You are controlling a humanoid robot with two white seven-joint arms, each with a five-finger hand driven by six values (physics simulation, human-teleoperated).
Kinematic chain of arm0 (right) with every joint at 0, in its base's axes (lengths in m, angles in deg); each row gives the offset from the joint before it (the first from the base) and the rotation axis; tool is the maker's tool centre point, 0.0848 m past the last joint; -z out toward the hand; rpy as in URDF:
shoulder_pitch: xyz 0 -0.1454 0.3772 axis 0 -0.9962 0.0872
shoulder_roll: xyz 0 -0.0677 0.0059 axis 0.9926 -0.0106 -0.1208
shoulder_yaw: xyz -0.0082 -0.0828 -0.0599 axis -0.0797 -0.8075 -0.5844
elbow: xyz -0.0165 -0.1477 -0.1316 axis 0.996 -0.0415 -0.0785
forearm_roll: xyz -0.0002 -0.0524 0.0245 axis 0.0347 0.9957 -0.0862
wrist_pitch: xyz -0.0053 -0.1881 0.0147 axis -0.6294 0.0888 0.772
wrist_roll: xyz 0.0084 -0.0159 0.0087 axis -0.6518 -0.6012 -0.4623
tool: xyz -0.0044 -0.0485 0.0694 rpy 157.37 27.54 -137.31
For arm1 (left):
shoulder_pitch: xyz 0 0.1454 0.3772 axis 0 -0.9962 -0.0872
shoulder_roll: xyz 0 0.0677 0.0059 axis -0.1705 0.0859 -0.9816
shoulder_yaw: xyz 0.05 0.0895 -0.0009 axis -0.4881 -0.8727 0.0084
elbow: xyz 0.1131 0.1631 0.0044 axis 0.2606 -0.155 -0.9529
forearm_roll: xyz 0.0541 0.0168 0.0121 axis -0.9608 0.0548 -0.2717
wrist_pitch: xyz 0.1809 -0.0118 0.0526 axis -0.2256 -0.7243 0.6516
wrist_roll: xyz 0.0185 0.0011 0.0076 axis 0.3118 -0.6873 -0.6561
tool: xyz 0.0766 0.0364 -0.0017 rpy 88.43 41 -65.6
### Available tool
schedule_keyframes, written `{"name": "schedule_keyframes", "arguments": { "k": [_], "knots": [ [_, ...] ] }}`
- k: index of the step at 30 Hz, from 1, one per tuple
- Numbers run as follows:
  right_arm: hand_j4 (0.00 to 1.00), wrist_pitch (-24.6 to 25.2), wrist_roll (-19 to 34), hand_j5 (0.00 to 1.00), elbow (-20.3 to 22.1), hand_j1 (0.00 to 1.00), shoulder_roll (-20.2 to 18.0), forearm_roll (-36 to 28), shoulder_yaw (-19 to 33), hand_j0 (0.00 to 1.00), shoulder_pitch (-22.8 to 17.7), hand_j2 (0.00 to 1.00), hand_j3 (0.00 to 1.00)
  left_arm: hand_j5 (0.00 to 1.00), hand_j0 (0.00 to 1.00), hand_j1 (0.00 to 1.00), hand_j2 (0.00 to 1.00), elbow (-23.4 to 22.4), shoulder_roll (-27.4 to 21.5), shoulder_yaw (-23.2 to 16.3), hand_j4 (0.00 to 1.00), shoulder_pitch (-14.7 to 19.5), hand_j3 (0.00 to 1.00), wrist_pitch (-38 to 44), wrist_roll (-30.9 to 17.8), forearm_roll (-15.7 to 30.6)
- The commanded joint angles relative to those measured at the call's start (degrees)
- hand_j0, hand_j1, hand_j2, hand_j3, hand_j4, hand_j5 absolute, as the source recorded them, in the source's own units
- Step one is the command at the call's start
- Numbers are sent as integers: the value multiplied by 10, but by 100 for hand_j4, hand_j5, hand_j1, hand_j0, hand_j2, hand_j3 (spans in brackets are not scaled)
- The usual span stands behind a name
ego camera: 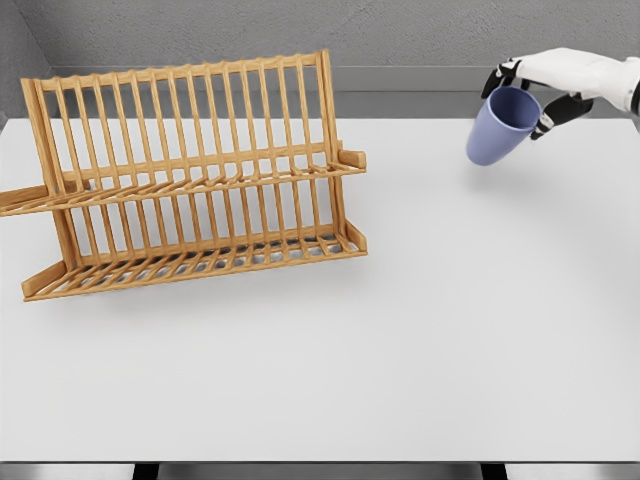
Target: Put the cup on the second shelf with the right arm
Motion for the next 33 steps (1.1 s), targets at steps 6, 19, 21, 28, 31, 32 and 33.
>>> {"name": "schedule_keyframes", "arguments": {
  "k": [6, 19, 21, 28, 31, 32, 33],
  "knots": [
    [52, 4, 0, 52, 33, 52, -6, -4, 29, 52, -1, 52, 52, 100, 100, 100, 100, 0, 0, 0, 100, 0, 100, 0, 0, -1],
    [52, 6, 0, 52, 108, 52, -24, -6, 54, 52, -3, 52, 52, 100, 100, 100, 100, 0, 0, 0, 100, 0, 100, 0, 0, 0],
    [52, 6, 0, 52, 117, 52, -31, -6, 55, 52, -3, 52, 52, 100, 100, 100, 100, 0, 0, 0, 100, 0, 100, 0, 0, 0],
    [53, 4, 0, 53, 162, 53, -41, -6, 98, 53, -8, 53, 53, 100, 100, 100, 100, 0, 0, 0, 100, 0, 100, 0, 0, 0],
    [53, 4, 0, 53, 187, 53, -40, -7, 98, 53, -10, 53, 53, 100, 100, 100, 100, 0, 0, 0, 100, 0, 100, 0, 0, 0],
    [53, 4, 0, 53, 194, 53, -40, -7, 98, 53, -10, 53, 53, 100, 100, 100, 100, 0, 0, 0, 100, 0, 100, 0, 0, 0],
    [53, 4, 0, 53, 204, 53, -40, -7, 97, 53, -11, 53, 53, 100, 100, 100, 100, 0, 0, 0, 100, 0, 100, 0, 0, 0]
  ]
}}
